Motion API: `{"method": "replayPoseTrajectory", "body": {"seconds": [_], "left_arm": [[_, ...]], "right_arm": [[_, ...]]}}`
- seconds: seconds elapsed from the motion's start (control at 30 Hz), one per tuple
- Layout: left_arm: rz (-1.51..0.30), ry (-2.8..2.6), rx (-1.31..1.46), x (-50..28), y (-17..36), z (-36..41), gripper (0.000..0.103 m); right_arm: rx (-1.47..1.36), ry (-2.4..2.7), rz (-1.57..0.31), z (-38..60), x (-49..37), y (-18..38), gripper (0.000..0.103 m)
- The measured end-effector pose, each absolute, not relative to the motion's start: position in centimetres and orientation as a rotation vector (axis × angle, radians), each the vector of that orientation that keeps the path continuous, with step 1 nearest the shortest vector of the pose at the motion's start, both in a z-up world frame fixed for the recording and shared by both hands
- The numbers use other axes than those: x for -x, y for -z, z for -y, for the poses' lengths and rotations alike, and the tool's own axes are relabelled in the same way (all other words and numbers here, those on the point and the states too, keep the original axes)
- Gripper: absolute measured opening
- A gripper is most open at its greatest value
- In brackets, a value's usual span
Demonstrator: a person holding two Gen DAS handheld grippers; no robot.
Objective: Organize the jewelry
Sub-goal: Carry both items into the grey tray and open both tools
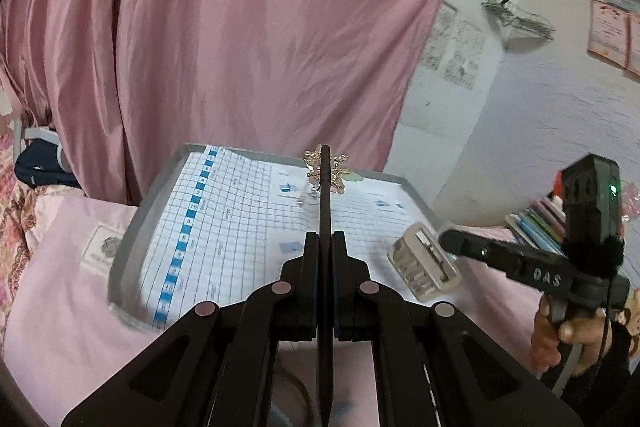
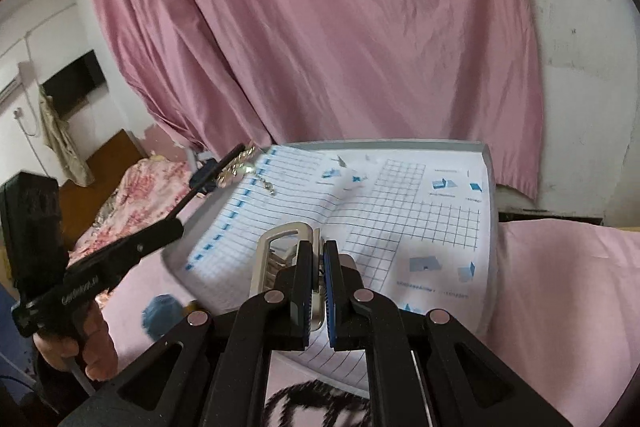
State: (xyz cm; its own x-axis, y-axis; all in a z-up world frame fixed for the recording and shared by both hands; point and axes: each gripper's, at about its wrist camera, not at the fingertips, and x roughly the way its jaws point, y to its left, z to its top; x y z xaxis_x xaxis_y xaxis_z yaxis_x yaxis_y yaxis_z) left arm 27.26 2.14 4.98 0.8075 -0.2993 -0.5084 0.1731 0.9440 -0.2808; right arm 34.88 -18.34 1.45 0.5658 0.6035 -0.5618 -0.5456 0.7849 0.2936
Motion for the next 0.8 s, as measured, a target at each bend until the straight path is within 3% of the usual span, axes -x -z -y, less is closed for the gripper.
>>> {"method": "replayPoseTrajectory", "body": {"seconds": [0.3, 0.7, 0.8], "left_arm": [[-0.714, 0.244, 0.323, -32.3, -1.2, -4.1, 0.003], [-0.819, 0.224, 0.357, -32.8, -1.0, -5.7, 0.003], [-0.822, 0.201, 0.344, -32.4, -1.1, -6.0, 0.01]], "right_arm": [[-0.098, -0.653, -0.762, 18.6, -36.5, 1.0, 0.006], [-0.082, -0.631, -0.765, 18.7, -36.1, 1.2, 0.009], [-0.086, -0.62, -0.754, 19.0, -35.9, 0.9, 0.028]]}}
